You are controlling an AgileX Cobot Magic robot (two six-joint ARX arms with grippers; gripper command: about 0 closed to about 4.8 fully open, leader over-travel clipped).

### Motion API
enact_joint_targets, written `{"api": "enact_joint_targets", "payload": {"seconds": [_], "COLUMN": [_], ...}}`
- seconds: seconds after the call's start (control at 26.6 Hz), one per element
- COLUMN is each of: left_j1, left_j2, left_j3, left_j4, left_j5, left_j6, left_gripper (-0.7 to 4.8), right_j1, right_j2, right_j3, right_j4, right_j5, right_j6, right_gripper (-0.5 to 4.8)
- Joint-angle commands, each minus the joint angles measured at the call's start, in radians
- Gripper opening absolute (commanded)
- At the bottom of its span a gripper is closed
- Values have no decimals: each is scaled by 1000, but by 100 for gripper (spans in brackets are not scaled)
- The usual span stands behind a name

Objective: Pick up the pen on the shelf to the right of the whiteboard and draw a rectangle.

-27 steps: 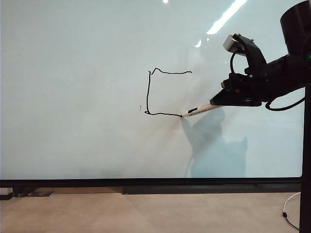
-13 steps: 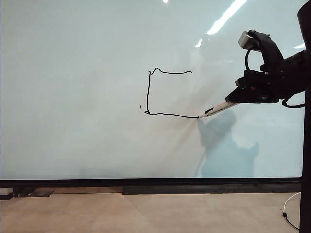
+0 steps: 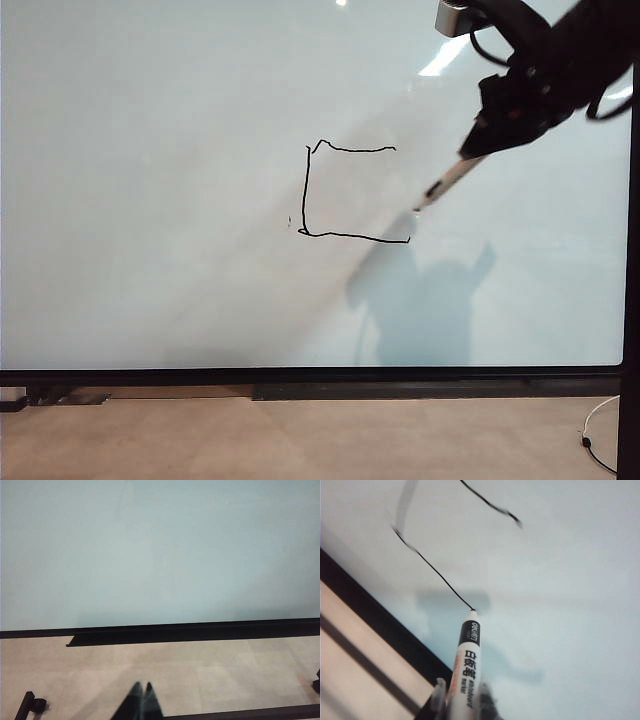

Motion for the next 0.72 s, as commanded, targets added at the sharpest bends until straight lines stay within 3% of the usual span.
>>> {"api": "enact_joint_targets", "payload": {"seconds": [0.04, 0.34, 0.72], "left_j1": [0, 0, 0], "left_j2": [0, 0, 0], "left_j3": [4, 3, 3], "left_j4": [12, 11, 11], "left_j5": [1, 1, 1], "left_j6": [0, 0, 0], "left_gripper": [-5, -5, -5], "right_j1": [30, 58, 129], "right_j2": [-2, 35, 139], "right_j3": [112, 210, 215], "right_j4": [-246, -399, -360], "right_j5": [108, 151, 213], "right_j6": [-122, -222, -380], "right_gripper": [-6, -6, -6]}}
